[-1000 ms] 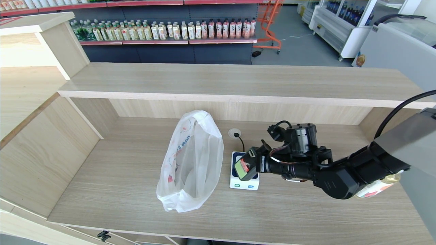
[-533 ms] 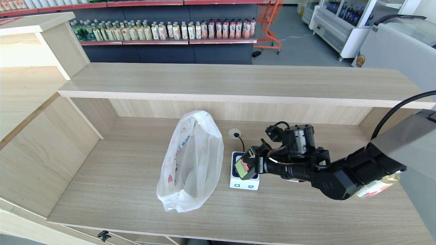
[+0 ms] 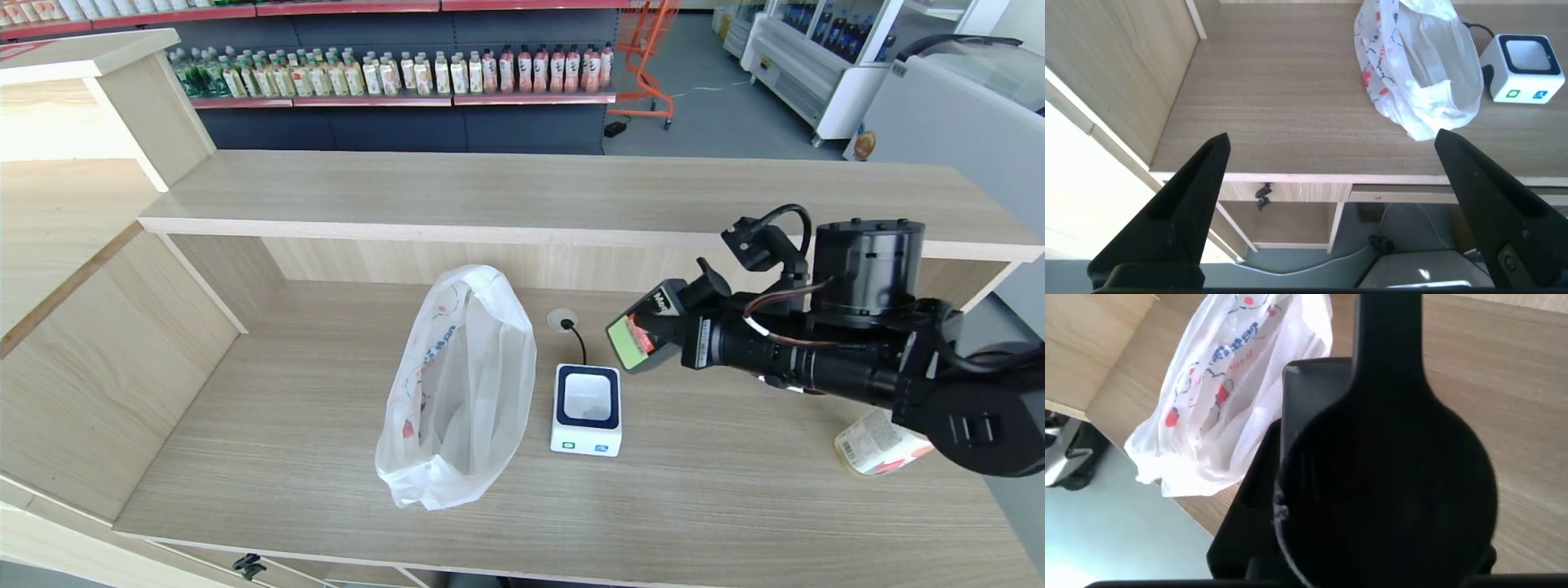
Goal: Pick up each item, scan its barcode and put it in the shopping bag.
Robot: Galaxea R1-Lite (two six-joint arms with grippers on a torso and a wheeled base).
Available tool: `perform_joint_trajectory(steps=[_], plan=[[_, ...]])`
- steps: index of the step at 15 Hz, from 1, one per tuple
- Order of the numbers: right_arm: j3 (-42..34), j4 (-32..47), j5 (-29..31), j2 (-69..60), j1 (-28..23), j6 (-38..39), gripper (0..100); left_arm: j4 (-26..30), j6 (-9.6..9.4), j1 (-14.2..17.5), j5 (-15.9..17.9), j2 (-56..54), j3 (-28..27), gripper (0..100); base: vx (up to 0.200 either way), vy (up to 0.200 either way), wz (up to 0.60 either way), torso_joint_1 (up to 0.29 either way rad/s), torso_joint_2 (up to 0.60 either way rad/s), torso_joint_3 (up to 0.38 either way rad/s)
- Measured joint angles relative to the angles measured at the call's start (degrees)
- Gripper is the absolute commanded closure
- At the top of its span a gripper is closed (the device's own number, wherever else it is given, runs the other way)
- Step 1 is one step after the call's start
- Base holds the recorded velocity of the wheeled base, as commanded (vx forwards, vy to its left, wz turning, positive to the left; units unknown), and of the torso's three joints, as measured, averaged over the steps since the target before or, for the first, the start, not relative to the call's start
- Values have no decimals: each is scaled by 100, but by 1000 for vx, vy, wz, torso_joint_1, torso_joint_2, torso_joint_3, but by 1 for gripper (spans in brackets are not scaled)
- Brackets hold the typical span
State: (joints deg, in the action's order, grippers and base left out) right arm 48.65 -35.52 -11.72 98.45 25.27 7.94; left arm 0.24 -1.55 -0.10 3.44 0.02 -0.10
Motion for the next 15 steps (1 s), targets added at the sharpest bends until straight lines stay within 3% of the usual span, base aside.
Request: perform_joint_trajectory(steps=[3,9,15], plan=[[-952,137,-24,-990,-507,-734,100,2,2,0,0,0,0,0,0,0,0,0,0,0],[-1597,172,-49,-1819,-741,-391,100,2,-4,0,0,0,0,0,0,0,0,0,0,0],[-1625,187,-126,-1904,-667,79,100,5,-1,-1,-2,0,0,0,0,200,0,6,1,2]])
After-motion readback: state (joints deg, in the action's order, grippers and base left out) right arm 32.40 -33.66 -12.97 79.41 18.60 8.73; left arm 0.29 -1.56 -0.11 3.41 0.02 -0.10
